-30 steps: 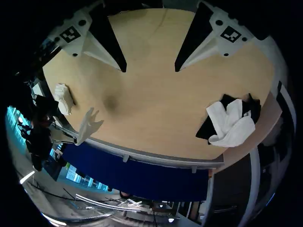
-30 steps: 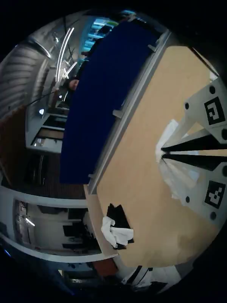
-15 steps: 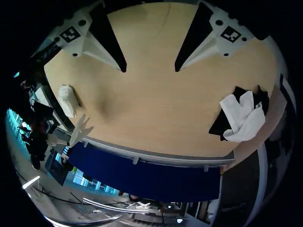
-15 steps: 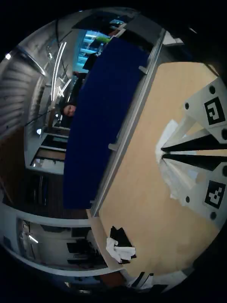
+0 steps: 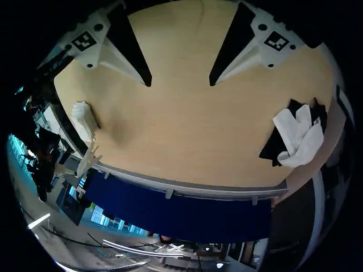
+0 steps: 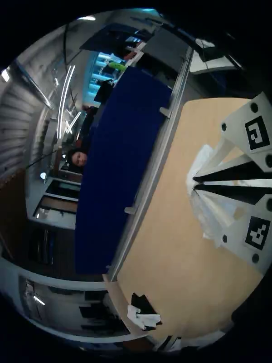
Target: Fold towel
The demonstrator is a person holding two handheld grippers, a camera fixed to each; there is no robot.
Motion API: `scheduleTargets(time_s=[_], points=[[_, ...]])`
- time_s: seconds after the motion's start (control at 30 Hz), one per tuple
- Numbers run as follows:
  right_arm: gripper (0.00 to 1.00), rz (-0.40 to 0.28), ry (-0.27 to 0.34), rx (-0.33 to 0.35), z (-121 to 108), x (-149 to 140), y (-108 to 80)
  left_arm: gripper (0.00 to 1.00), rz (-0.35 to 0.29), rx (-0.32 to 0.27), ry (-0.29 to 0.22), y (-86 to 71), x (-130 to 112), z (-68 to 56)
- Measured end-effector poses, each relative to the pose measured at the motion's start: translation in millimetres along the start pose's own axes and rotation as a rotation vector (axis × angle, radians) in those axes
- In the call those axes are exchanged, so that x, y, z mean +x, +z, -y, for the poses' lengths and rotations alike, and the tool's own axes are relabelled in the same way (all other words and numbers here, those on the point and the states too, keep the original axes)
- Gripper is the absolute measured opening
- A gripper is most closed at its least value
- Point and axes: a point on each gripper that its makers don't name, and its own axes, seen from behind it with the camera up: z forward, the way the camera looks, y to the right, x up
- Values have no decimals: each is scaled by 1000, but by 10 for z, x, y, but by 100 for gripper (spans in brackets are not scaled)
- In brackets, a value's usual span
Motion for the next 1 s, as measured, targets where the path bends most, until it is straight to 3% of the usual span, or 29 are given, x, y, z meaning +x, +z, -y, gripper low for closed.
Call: scheduleTargets(time_s=[0.23, 0.57, 1.0], points=[[4, 20, 22, -21, -232, -123, -23, 94, 3, -6, 13, 29, 48, -95], [4, 39, 46, -30, -289, -343, -58, 94, 7, -12, 29, 16, 78, -202], [4, 80, 103, -64, -435, -834, -388, 94, 11, -32, 58, 29, 90, -306]])
